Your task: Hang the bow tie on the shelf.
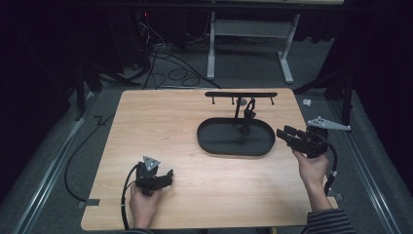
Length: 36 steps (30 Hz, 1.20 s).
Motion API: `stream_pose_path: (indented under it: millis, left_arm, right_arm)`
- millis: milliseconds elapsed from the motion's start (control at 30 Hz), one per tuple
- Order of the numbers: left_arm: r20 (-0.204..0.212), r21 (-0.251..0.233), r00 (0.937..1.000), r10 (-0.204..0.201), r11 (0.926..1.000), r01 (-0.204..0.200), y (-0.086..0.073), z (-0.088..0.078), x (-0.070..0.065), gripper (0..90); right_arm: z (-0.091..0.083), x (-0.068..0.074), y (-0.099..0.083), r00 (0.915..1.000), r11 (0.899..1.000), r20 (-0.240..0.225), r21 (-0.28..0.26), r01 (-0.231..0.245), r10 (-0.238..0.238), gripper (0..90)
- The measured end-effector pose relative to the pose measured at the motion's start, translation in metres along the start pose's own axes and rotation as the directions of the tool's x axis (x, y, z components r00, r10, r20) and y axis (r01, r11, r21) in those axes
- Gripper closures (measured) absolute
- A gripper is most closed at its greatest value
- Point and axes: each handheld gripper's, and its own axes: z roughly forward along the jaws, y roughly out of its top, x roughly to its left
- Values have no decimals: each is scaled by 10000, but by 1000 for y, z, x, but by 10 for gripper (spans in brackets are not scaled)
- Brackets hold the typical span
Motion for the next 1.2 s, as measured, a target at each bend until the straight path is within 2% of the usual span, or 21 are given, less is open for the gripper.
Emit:
stream_pose_path:
  millis: [633, 1200]
  left_arm:
    - [-8, -9, 10000, -8, 10000, 8, 0, 0, 0, 214]
    - [-11, -8, 10000, -8, 10000, 8, 0, 0, 0, 213]
  right_arm:
    - [-15, 4, -22, 9998, 9998, -141, -136, -152, 150, 565]
    - [-15, 15, -38, 9988, 10000, -473, -42, -88, 86, 562]
